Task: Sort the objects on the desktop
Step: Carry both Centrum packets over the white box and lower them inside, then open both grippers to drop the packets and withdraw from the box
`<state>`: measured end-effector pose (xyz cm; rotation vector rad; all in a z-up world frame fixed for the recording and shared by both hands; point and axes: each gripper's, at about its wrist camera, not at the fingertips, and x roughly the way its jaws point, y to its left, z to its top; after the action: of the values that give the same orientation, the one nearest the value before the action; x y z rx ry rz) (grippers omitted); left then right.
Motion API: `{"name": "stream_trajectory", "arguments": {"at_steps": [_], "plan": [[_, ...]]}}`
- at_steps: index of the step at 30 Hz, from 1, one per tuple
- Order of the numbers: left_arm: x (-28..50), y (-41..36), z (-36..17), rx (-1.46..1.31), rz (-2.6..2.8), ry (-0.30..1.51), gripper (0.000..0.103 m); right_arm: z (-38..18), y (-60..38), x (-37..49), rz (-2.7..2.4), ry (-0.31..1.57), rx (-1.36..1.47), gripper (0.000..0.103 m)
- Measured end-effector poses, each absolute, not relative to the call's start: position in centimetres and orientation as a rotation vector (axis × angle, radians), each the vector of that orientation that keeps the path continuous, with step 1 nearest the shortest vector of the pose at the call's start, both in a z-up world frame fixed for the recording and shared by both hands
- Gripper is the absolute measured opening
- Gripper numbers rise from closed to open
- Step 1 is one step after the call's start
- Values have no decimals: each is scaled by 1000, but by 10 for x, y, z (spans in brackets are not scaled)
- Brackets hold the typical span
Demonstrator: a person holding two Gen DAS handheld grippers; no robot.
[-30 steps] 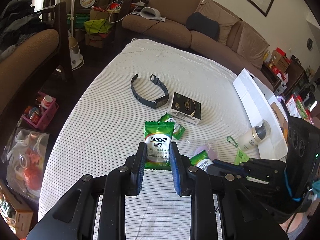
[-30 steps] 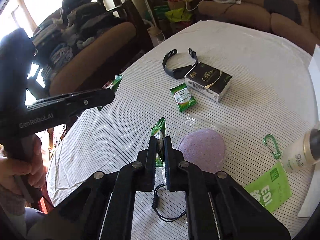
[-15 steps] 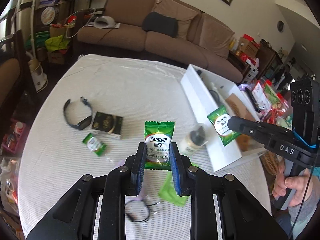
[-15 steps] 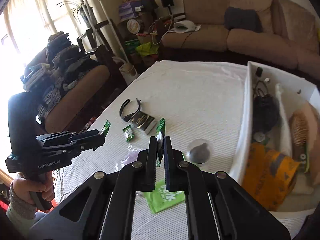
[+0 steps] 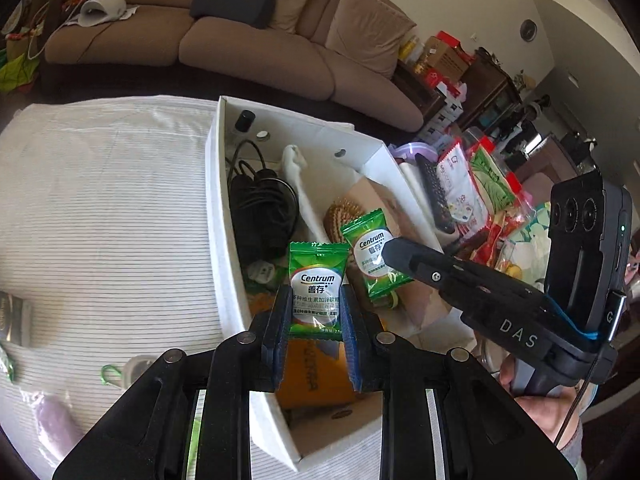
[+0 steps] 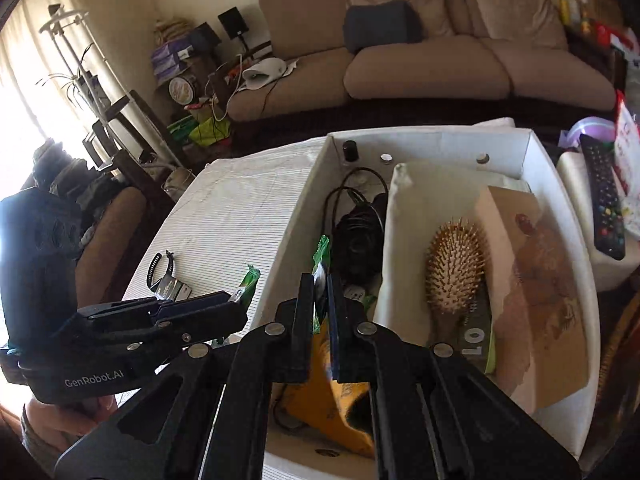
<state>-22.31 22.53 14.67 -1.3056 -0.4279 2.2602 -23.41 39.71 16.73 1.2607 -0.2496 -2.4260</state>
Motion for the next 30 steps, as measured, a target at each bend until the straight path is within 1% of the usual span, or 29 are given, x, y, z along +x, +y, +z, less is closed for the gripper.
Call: {"name": "stream_trajectory", "arguments": {"at_steps": [2,6,11,15,17,18,19,20,23,25,27,28,29,30], "plan": [[-233,233,138,-1325,2263,-436,23,152,403,-246,-2406,-285,1289,7],[-247,245,122,-1367,2296,-394,23,123,409,-262,-2352,-366,1327,7],[-257,250,109,-1396,2329,-383,24,98,401,-273,-2312,-362,1373,7],[-261,250,105,-1416,2351,-379,28,89,395,-278,-2297,-346,1405,7],[-261,250,106,-1413,2362,-363,28,87,394,-279,-2294,-340,1414,7],[-261,251,108,-1410,2375,-344,33,86,393,-280,-2287,-341,1418,7],[-261,251,109,-1409,2386,-330,34,85,393,-280,-2279,-345,1425,9],[-261,251,110,-1408,2392,-326,37,84,394,-281,-2277,-350,1432,9],[-259,248,115,-1397,2392,-331,38,86,395,-279,-2292,-347,1428,10],[-256,246,119,-1394,2393,-330,40,87,395,-278,-2290,-347,1433,13],[-253,244,122,-1391,2400,-324,47,90,394,-275,-2305,-321,1438,15],[-252,243,123,-1387,2405,-320,49,92,393,-273,-2316,-303,1438,18],[-249,242,125,-1380,2413,-313,54,95,392,-270,-2331,-279,1437,23],[-246,241,127,-1372,2424,-302,60,98,391,-266,-2346,-255,1432,26]]}}
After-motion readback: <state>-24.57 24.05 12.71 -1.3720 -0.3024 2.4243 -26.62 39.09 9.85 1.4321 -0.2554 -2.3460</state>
